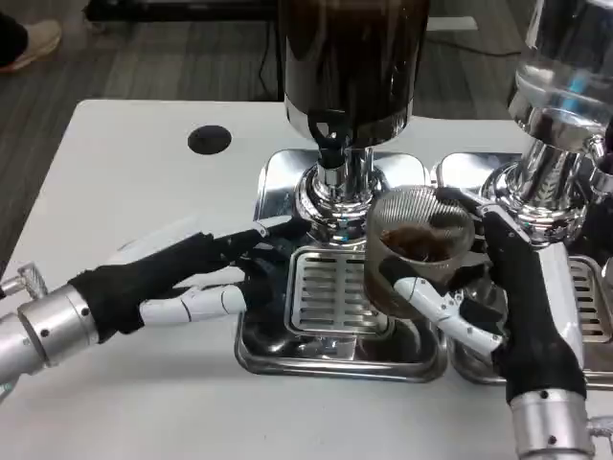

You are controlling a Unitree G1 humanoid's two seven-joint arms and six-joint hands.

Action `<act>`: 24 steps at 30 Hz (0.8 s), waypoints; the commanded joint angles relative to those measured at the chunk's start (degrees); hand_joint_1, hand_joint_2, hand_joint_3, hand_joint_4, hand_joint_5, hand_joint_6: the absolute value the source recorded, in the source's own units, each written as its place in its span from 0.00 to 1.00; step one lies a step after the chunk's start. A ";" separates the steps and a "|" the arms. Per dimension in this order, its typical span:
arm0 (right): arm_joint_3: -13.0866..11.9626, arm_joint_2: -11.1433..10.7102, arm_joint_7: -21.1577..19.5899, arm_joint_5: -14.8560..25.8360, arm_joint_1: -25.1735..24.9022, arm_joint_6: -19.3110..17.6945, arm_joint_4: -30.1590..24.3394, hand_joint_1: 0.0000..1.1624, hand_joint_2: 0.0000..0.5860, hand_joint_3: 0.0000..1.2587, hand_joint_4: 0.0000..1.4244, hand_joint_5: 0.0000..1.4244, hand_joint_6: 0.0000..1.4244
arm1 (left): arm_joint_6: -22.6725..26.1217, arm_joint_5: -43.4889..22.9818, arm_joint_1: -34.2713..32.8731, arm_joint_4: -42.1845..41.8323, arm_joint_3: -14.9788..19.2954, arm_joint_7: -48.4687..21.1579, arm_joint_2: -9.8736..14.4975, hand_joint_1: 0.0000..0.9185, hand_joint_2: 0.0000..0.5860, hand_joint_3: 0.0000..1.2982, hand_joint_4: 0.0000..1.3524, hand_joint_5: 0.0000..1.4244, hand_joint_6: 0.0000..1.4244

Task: Grasp the cup under the faucet to collect the drink, then remove the cup.

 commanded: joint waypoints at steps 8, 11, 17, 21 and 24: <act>0.80 0.17 2.99 0.20 5.73 -0.54 -8.46 0.59 0.36 0.31 0.39 0.47 0.54 | -0.45 -1.98 3.97 -4.52 0.46 -0.45 -0.01 0.00 0.19 0.08 0.06 0.13 0.19; 1.12 0.20 3.56 0.14 7.54 -0.48 -10.23 0.59 0.36 0.31 0.39 0.48 0.54 | 0.11 -3.08 5.73 -7.02 0.68 -0.66 0.30 0.00 0.19 0.08 0.06 0.13 0.19; 1.00 0.25 4.27 0.59 11.42 -0.32 -13.73 0.59 0.36 0.31 0.39 0.48 0.55 | 1.97 -4.44 9.52 -12.23 1.36 -0.43 0.97 0.00 0.20 0.08 0.06 0.13 0.19; 1.23 0.07 4.98 0.77 13.85 -0.45 -15.84 0.59 0.36 0.32 0.39 0.48 0.55 | 4.00 -5.92 12.86 -16.52 2.33 -0.30 1.57 0.00 0.20 0.08 0.06 0.13 0.19; 1.76 0.19 5.66 0.99 15.59 -0.51 -17.17 0.59 0.36 0.32 0.39 0.48 0.55 | 5.59 -6.58 14.94 -19.27 3.29 -0.26 1.84 0.00 0.20 0.08 0.06 0.13 0.19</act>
